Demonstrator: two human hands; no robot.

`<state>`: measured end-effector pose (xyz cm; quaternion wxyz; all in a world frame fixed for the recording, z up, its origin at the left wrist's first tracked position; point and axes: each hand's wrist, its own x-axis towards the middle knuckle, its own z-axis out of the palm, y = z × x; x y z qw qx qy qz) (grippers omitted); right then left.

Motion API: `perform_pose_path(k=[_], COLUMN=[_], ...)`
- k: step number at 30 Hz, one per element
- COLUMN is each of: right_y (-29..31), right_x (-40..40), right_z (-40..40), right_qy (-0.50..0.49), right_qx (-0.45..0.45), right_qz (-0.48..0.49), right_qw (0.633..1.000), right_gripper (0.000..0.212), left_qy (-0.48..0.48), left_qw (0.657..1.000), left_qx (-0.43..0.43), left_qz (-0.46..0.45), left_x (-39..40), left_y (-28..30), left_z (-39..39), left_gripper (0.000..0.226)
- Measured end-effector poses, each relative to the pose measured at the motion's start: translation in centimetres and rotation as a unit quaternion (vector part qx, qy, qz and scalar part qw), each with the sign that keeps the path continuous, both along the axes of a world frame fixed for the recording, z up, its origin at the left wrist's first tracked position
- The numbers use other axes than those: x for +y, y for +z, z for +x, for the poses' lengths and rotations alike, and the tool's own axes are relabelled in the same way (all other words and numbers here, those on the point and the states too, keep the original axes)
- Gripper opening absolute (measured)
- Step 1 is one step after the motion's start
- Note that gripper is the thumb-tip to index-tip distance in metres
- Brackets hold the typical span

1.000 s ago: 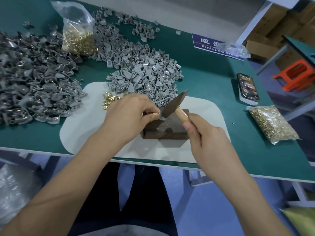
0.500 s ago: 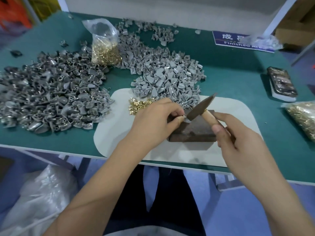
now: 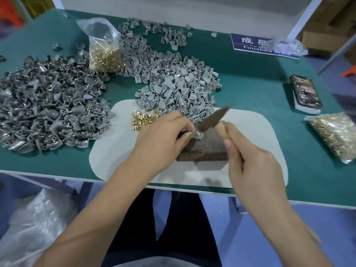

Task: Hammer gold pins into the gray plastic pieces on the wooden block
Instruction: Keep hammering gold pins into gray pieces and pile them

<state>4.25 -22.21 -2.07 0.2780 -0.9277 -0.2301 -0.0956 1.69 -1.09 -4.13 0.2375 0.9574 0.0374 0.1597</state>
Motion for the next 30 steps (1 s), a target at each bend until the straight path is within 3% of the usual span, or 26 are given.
perform_pose_path(k=[4, 8, 13, 16, 20, 23, 27, 30], right_y=[0.48, 0.21, 0.22, 0.11, -0.19, -0.16, 0.02, 0.26], right_x=[-0.19, 0.0, -0.34, -0.37, -0.32, -0.25, 0.14, 0.31], right_z=[0.19, 0.01, 0.29, 0.15, -0.2, -0.36, -0.5, -0.32], right_qy=[-0.022, -0.003, -0.02, -0.009, -0.014, 0.003, -0.009, -0.005], right_qx=[-0.066, -0.031, -0.036, -0.063, -0.061, -0.071, -0.052, -0.057], right_qz=[-0.055, -0.046, -0.014, -0.048, 0.027, -0.029, 0.007, -0.048], right_qw=[0.996, 0.998, 0.999, 0.997, 0.998, 0.997, 0.999, 0.997], right_gripper=[0.038, 0.039, 0.039, 0.038, 0.041, 0.038, 0.042, 0.04], left_qy=[0.026, 0.049, 0.057, 0.059, 0.054, 0.054, 0.052, 0.05], left_qw=[0.999, 0.997, 0.997, 0.997, 0.997, 0.997, 0.998, 0.998], left_qx=[-0.002, -0.005, -0.003, 0.001, -0.008, -0.017, -0.022, -0.029], left_qz=[-0.04, -0.056, -0.057, -0.055, -0.052, -0.043, -0.029, -0.025], left_x=[-0.17, -0.34, -0.62, -0.5, -0.5, -0.44, -0.32, -0.37], left_y=[0.03, -0.13, 0.04, 0.09, 0.06, 0.03, 0.03, 0.0], left_z=[-0.07, -0.28, -0.36, -0.33, -0.3, -0.36, -0.29, -0.3], left_gripper=[0.005, 0.007, 0.006, 0.007, 0.006, 0.005, 0.003, 0.003])
